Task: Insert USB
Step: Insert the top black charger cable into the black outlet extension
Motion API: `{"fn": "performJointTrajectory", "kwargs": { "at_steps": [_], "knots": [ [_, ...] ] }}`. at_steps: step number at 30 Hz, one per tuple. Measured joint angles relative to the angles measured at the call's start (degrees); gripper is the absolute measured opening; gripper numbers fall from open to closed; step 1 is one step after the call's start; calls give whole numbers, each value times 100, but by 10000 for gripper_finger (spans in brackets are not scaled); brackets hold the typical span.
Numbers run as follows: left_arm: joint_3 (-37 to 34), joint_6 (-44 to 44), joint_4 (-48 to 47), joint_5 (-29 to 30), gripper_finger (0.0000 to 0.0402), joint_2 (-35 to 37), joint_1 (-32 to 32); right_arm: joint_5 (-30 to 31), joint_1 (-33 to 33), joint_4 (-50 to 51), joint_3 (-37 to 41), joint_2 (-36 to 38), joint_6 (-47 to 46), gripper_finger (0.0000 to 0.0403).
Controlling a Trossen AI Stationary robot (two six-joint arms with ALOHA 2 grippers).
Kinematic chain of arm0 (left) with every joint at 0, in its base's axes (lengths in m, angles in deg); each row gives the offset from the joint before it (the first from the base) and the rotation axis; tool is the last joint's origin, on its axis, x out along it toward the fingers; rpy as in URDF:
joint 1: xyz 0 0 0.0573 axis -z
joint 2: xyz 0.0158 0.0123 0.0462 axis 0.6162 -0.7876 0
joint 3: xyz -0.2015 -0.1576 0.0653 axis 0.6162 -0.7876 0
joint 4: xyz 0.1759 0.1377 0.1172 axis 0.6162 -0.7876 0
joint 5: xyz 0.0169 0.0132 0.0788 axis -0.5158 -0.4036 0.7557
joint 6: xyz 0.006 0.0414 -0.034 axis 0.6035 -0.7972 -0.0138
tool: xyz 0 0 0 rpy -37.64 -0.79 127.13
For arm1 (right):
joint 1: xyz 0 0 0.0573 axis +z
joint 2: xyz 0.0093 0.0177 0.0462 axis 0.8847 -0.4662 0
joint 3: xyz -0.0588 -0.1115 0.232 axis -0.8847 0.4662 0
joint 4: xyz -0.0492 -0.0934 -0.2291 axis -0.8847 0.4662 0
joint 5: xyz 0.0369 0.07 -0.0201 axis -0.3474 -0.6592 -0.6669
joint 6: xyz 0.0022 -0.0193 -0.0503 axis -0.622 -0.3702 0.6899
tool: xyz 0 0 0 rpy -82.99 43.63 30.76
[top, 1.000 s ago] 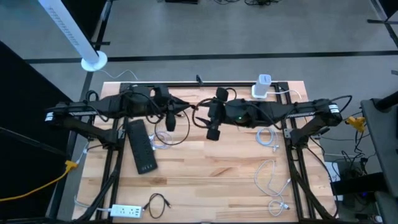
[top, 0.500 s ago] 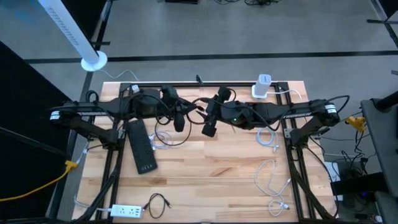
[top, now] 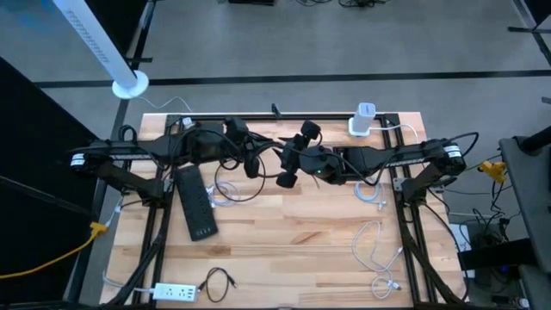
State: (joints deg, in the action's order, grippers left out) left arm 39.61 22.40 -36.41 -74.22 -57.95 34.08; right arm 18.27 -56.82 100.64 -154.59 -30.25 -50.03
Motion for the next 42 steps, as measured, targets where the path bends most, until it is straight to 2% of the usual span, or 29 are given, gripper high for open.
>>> {"fn": "performJointTrajectory", "kwargs": {
  "at_steps": [6,13,24,28,32,38,42],
  "knots": [
    [0,7,0,9,0,-5,-55,-23,0,-2,0,4,-172,119],
    [0,7,-4,9,0,-5,-66,-15,-4,4,0,7,-187,53],
    [0,-141,-2,-40,0,-5,-66,-23,-2,8,0,9,-119,51],
    [0,-593,-2,-166,4,-3,-66,-40,-2,14,0,9,-117,51],
    [0,-1124,-11,-318,32,-3,-62,-272,-2,10,0,11,-257,51],
    [0,-1959,-111,-430,105,-3,-21,-451,-4,9,0,18,-478,51],
    [0,-2569,-123,-776,145,-1,17,-890,-15,20,0,63,-705,51]
  ]
}}
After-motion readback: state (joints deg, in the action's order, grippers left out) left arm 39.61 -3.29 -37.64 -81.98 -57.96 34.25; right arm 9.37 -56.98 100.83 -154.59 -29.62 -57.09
